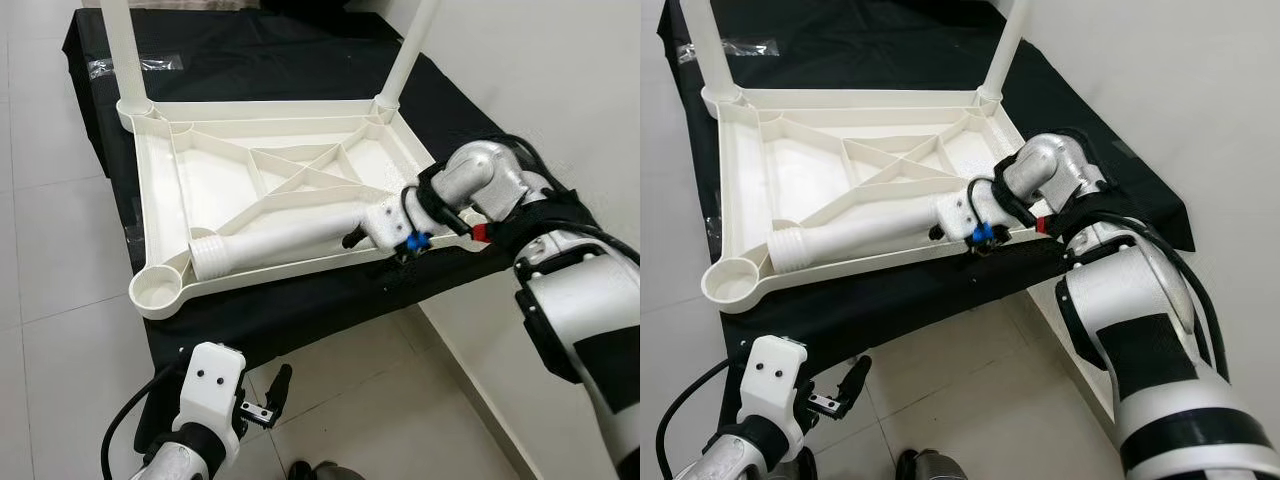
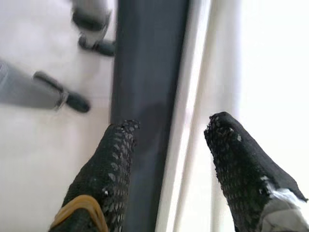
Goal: Building children table
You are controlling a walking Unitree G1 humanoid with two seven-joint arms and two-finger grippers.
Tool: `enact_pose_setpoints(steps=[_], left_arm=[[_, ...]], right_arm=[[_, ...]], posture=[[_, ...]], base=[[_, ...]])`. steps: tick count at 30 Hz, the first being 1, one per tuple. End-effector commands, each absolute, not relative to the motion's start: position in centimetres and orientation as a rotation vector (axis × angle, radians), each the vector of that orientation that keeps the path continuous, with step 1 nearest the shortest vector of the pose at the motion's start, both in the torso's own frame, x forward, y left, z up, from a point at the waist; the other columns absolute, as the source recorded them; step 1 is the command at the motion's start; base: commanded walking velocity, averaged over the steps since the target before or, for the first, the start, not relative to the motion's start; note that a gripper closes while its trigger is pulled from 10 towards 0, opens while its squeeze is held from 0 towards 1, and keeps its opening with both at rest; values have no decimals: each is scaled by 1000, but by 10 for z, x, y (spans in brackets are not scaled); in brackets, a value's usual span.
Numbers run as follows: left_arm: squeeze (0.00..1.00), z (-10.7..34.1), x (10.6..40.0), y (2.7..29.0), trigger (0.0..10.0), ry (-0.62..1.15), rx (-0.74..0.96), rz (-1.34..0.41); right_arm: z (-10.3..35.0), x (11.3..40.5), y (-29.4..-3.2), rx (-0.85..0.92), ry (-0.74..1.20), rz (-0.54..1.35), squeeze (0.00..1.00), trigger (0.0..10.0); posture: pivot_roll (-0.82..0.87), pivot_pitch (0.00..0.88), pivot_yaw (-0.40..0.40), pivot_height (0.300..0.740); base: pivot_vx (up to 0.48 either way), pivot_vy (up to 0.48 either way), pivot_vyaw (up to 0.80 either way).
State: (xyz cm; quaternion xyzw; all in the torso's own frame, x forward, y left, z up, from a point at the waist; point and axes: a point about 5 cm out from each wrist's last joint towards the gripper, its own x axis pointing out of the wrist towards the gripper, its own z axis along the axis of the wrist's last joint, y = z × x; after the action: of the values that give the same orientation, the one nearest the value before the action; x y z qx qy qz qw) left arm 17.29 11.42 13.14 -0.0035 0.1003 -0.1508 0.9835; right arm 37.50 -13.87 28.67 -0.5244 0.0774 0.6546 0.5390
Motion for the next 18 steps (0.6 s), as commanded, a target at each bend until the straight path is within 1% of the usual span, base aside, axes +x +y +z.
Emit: enact_pose_setpoints(steps=[1, 3, 4, 5, 6, 8, 10, 12, 13, 14, 16, 17, 18], left_arm=[[0, 126, 170, 111, 10000, 226, -20, -321], [0, 128, 171, 111, 10000, 214, -31, -335], [0, 128, 171, 111, 10000, 214, -31, -335], [0, 129, 172, 109, 10000, 211, -42, -336], [0, 129, 172, 109, 10000, 211, -42, -336], [0, 132, 174, 107, 10000, 197, -57, -350], [0, 132, 174, 107, 10000, 197, -57, -350], [0, 143, 179, 106, 10000, 162, -73, -401], [0, 143, 179, 106, 10000, 162, -73, -401], [0, 150, 181, 108, 10000, 140, -66, -423], [0, 164, 186, 112, 10000, 92, -68, -443], [0, 164, 186, 112, 10000, 92, -68, -443], [0, 169, 187, 114, 10000, 72, -69, -445]], right_arm=[[302, 375, -144, -1086, 116, 1543, 0, 10000], [330, 378, -146, -797, -73, 1447, 0, 10000], [330, 378, -146, -797, -73, 1447, 0, 10000], [341, 379, -150, -689, -154, 1392, 0, 10000], [341, 379, -150, -689, -154, 1392, 0, 10000], [356, 383, -162, -463, -278, 1240, 0, 10000], [356, 383, -162, -463, -278, 1240, 0, 10000], [352, 389, -173, -212, -367, 1099, 0, 10000], [352, 389, -173, -212, -367, 1099, 0, 10000], [345, 393, -177, -97, -395, 1026, 0, 10000], [331, 398, -184, 52, -422, 888, 0, 10000], [331, 398, -184, 52, -422, 888, 0, 10000], [326, 400, -186, 102, -419, 850, 0, 10000]], posture=[[87, 154, -215, 740], [86, 152, -216, 740], [86, 152, -216, 740], [83, 146, -209, 740], [83, 146, -209, 740], [85, 144, -202, 740], [85, 144, -202, 740], [95, 139, -195, 740], [95, 139, -195, 740], [99, 137, -196, 740], [102, 135, -198, 740], [102, 135, -198, 740], [104, 133, -197, 740]], base=[[0, 0, 0], [0, 0, 0], [0, 0, 0], [0, 0, 0], [0, 0, 0], [0, 0, 0], [0, 0, 0], [0, 0, 0], [0, 0, 0], [0, 0, 0], [0, 0, 0], [0, 0, 0], [0, 0, 0]])
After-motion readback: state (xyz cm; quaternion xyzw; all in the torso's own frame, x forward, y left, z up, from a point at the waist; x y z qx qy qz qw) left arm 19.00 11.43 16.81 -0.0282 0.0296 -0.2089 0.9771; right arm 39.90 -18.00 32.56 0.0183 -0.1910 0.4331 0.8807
